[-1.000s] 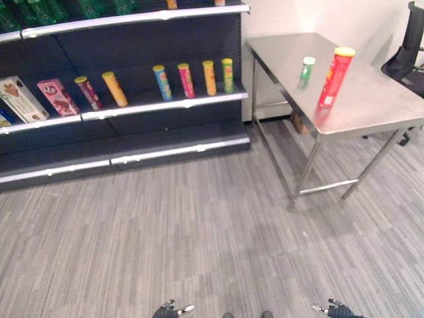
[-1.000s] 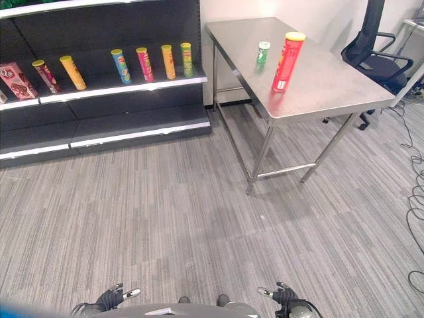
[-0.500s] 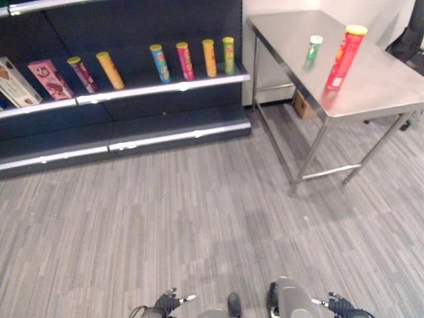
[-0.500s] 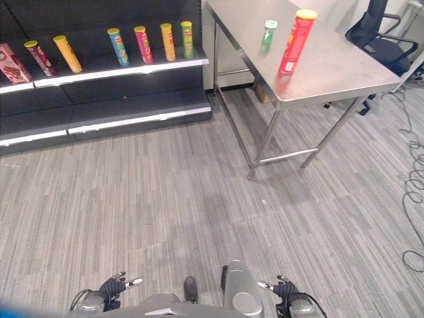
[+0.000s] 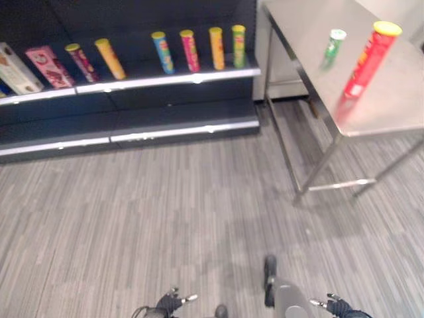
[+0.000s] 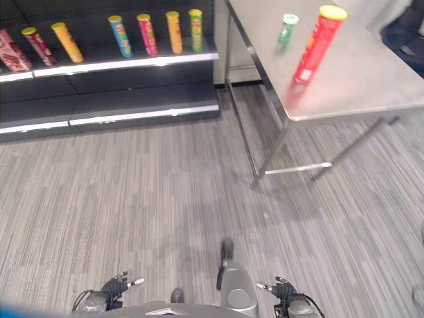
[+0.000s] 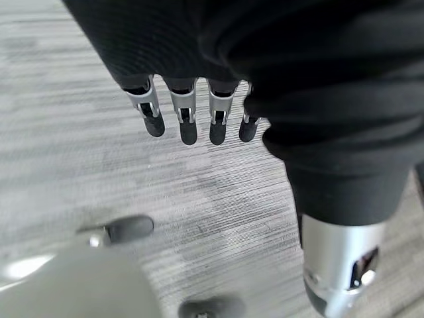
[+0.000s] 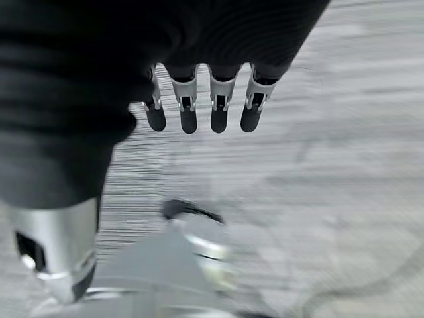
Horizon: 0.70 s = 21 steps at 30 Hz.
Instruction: Put the goods on the table back onto the shelves and tidy them up.
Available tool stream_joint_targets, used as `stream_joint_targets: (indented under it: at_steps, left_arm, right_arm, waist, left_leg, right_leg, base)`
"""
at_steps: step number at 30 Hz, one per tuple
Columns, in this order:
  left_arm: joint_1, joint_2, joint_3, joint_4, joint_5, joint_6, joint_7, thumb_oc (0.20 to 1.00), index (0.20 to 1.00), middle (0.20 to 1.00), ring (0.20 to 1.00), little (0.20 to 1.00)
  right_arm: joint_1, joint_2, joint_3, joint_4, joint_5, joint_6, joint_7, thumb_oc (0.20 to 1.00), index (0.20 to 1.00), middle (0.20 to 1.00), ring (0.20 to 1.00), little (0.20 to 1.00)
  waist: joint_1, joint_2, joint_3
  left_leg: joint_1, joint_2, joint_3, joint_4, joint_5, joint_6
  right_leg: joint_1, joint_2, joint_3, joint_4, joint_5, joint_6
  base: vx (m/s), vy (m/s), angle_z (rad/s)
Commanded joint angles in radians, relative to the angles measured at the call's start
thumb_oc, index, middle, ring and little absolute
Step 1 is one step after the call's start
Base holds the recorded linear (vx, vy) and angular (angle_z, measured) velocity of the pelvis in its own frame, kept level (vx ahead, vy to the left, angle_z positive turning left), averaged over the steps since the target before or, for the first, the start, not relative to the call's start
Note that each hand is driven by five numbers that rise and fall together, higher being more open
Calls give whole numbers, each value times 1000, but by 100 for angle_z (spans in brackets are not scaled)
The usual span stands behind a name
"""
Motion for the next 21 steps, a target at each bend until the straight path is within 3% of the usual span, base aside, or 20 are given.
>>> stream_joint_targets:
  at_steps: [1,4,6,7,8,9,10,13,15,18,19,20,21]
  left_arm:
    - [-58,19,-11,-23,33,-22,6,1000,1000,1000,1000,1000]
    - [-62,16,-17,-43,10,-16,3,1000,1000,1000,1000,1000]
    - [-70,17,-16,-46,-7,-11,6,1000,1000,1000,1000,1000]
    - [-73,20,-14,-55,-16,-5,6,1000,1000,1000,1000,1000]
    - [-74,24,-16,-59,-14,0,5,1000,1000,1000,1000,1000]
    - [-83,26,-20,-48,-18,1,12,1000,1000,1000,1000,1000]
    - [-83,26,-20,-48,-18,1,12,1000,1000,1000,1000,1000]
    - [-78,26,-11,-45,-28,-1,16,1000,1000,1000,1000,1000]
    - [-71,27,-8,-36,-27,-3,20,1000,1000,1000,1000,1000]
    - [-61,29,6,-27,-45,-11,30,1000,1000,1000,1000,1000]
    - [-57,31,21,-20,-70,-16,34,1000,1000,1000,1000,1000]
    - [-57,31,21,-20,-70,-17,34,1000,1000,1000,1000,1000]
    - [-58,32,33,-6,-84,-19,43,1000,1000,1000,1000,1000]
  right_arm:
    - [2,-72,20,-75,-14,-34,-2,1000,1000,1000,1000,1000]
    - [-10,-84,14,-79,13,-40,-10,1000,1000,1000,1000,1000]
    - [-19,-91,12,-73,33,-45,-21,1000,1000,1000,1000,1000]
    - [-17,-94,6,-74,43,-44,-25,1000,1000,1000,1000,1000]
    - [-17,-97,1,-71,52,-39,-32,1000,1000,1000,1000,1000]
    - [-22,-98,-4,-47,65,-34,-40,1000,1000,1000,1000,1000]
    - [-22,-98,-4,-47,65,-34,-40,1000,1000,1000,1000,1000]
    - [-22,-92,9,-15,52,-31,-37,1000,1000,1000,1000,1000]
    - [-20,-88,11,1,46,-29,-40,1000,1000,1000,1000,1000]
    - [-9,-82,12,15,34,-34,-46,1000,1000,1000,1000,1000]
    - [-4,-75,13,40,25,-36,-50,1000,1000,1000,1000,1000]
    - [-4,-74,13,40,25,-36,-50,1000,1000,1000,1000,1000]
    - [2,-68,0,64,28,-34,-52,1000,1000,1000,1000,1000]
  waist:
    - [-27,8,-12]
    - [-31,15,-23]
    - [-32,-5,-12]
    - [-32,-14,-2]
    - [-27,-25,9]
    - [-6,-43,34]
    - [-5,-42,35]
    - [27,-60,44]
    - [42,-67,42]
    - [76,-46,45]
    - [96,-42,45]
    - [96,-42,47]
    - [92,-43,46]
  left_leg:
    - [111,-42,10,60,0,-59]
    - [31,-14,41,287,127,-140]
    - [-71,12,102,504,206,-166]
    - [-107,49,152,600,246,-158]
    - [-136,73,191,670,252,-138]
    - [-240,94,236,740,199,-102]
    - [-240,95,235,742,198,-102]
    - [-336,90,237,571,134,-80]
    - [-363,84,212,396,137,-81]
    - [-380,78,77,134,251,-108]
    - [-413,82,-31,35,289,-135]
    - [-409,81,-30,31,290,-135]
    - [-445,100,-73,4,305,-155]
  right_leg:
    - [-48,4,3,-117,109,50]
    - [29,30,-22,-146,53,11]
    - [91,38,-24,-151,-5,-25]
    - [129,47,-16,-151,-30,-48]
    - [157,53,-5,-151,-49,-62]
    - [218,56,20,-151,-80,-71]
    - [218,57,20,-151,-80,-72]
    - [257,42,41,-151,-105,-51]
    - [276,40,59,-151,-123,-39]
    - [322,64,103,-151,-155,-32]
    - [352,76,155,-151,-180,-34]
    - [355,75,155,-151,-181,-34]
    - [369,75,199,-151,-193,-32]
  base:
    - [335,-175,35]
    - [309,-207,23]
    - [253,-253,15]
    - [308,-288,1]
    - [435,-313,-16]
    - [318,-212,-14]
    - [321,-147,-9]
    - [214,6,-30]
    - [239,86,-46]
    - [335,133,-23]
    - [327,123,-30]
    - [411,194,-48]
    - [191,110,-73]
